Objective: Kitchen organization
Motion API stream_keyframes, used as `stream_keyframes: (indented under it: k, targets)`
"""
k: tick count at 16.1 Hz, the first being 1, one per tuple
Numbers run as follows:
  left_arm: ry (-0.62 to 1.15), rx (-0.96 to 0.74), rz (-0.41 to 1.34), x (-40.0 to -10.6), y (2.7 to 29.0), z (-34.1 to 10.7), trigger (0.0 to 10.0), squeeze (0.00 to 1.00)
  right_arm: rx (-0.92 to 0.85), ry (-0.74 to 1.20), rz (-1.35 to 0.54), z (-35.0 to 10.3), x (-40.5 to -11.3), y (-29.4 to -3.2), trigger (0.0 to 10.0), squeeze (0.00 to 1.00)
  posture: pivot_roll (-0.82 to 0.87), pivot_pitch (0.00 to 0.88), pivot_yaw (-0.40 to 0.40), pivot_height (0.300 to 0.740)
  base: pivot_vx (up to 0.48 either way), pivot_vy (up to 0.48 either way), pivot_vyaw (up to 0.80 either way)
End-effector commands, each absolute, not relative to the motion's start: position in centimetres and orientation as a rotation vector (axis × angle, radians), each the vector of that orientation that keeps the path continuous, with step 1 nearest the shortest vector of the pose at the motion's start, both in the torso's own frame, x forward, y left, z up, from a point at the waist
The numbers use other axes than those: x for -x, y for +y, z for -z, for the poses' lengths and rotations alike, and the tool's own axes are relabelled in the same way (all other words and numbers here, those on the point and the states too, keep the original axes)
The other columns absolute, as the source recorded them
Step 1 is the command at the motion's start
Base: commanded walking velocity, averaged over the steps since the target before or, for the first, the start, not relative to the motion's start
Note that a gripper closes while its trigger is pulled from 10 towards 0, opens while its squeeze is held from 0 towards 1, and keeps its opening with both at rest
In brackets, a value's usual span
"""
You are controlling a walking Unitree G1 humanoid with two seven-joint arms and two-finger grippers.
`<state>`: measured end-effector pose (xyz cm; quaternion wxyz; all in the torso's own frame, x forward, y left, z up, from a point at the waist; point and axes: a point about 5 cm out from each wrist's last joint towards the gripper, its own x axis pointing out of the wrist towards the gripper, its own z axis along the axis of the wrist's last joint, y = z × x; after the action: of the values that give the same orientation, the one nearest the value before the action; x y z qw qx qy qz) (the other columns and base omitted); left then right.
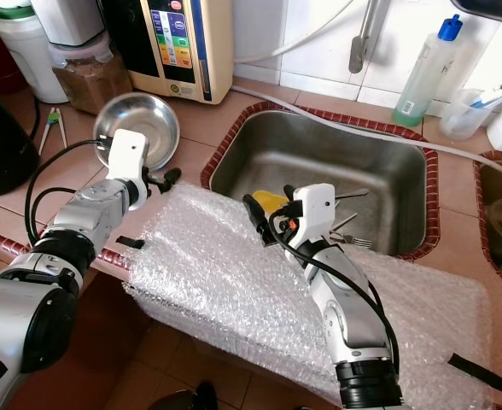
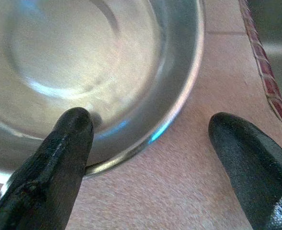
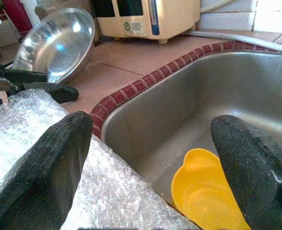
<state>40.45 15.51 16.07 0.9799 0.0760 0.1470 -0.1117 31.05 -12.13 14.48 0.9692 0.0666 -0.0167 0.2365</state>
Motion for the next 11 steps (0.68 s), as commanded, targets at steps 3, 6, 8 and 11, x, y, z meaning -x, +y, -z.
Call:
stream_keyframes:
  k: [3, 6, 8, 11]
  targets:
    - [0.341, -0.184, 0.266, -40.3, 15.6, -15.6, 10.0, 0.0, -0.129, -0.029, -0.476, -14.6, -30.9, -12.1, 10.0, 0.42, -0.06, 0.13, 0.063, 0.74, 0.0, 0.0, 0.0]
    - [0.354, -0.18, 0.305, -40.2, 15.5, -15.6, 10.0, 0.0, -0.124, -0.029, -0.459, -14.9, -31.3, -12.4, 10.0, 0.42, -0.06, 0.127, 0.061, 0.74, 0.0, 0.0, 0.0]
    - [0.352, -0.171, 0.325, -40.2, 15.4, -15.8, 10.0, 0.0, -0.121, -0.027, -0.458, -14.8, -31.4, -12.5, 10.0, 0.42, -0.05, 0.126, 0.06, 0.74, 0.0, 0.0, 0.0]
    - [0.332, -0.154, 0.363, -40.4, 14.9, -16.7, 10.0, 0.0, -0.117, -0.026, -0.456, -14.9, -31.6, -12.5, 10.0, 0.42, -0.05, 0.122, 0.059, 0.74, 0.0, 0.0, 0.0]
